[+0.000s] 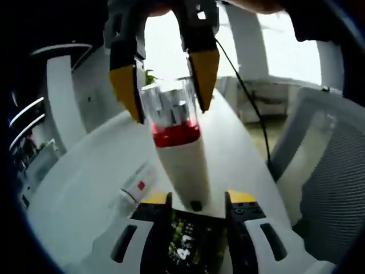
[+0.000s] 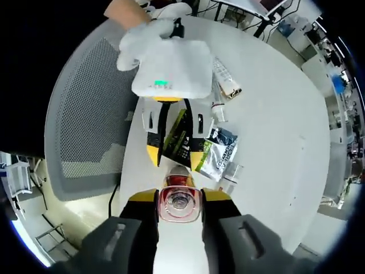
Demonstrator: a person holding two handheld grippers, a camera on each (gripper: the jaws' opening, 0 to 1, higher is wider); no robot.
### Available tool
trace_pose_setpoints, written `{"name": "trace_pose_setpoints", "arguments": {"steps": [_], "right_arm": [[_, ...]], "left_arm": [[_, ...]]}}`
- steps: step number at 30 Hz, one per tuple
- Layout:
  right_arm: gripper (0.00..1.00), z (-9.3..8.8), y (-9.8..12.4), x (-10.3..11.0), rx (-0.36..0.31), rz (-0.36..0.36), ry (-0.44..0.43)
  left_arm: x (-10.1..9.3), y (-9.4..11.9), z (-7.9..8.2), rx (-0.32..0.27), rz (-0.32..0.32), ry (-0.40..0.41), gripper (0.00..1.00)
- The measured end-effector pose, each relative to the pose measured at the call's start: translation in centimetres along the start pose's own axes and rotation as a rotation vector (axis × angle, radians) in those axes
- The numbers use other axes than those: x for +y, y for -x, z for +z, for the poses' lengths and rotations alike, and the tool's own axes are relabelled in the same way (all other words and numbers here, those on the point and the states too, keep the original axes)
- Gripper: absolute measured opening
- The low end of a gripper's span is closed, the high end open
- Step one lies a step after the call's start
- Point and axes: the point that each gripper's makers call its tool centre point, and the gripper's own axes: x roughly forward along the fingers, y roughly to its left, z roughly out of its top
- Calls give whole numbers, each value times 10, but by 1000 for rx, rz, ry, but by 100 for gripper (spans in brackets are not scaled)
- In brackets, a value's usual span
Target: Arrange the skincare products in the storage area until every visible bottle or jar stands upright without overlapping.
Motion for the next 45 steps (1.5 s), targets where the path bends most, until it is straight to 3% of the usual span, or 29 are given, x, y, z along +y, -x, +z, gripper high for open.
{"name": "trace_pose_setpoints", "arguments": {"steps": [5,8,14,18,21,24,27,32,35,39,42,45], "right_arm": [[29,1,1,0,-23,-2,-9],[33,6,9,-6,-64,-36,-16],[39,6,30,-16,-127,-105,-75],[37,1,49,-21,-189,-189,-127],[34,-6,62,-26,-233,-253,-175],[36,-9,73,-27,-289,-295,-218],[36,-14,83,-26,-324,-345,-254],[37,-23,87,-21,-395,-408,-342],[42,-25,86,-14,-448,-420,-394],[49,-22,86,-7,-572,-447,-488],[59,-20,85,-2,-643,-453,-562],[62,-15,81,6,-706,-470,-574]], "left_arm": [[-14,-3,-8,51,19,-24,34],[-18,-6,-17,104,39,-105,32],[-13,-8,-20,122,86,-115,24],[-10,-5,-22,142,100,-162,10],[-1,0,-27,165,125,-178,0],[15,6,-37,193,160,-138,0],[29,10,-42,212,192,-153,0],[38,14,-51,241,199,-154,0],[46,16,-59,269,216,-160,0],[65,23,-65,286,275,-107,0],[79,28,-72,314,319,-103,0],[91,34,-74,312,353,-59,0]]}}
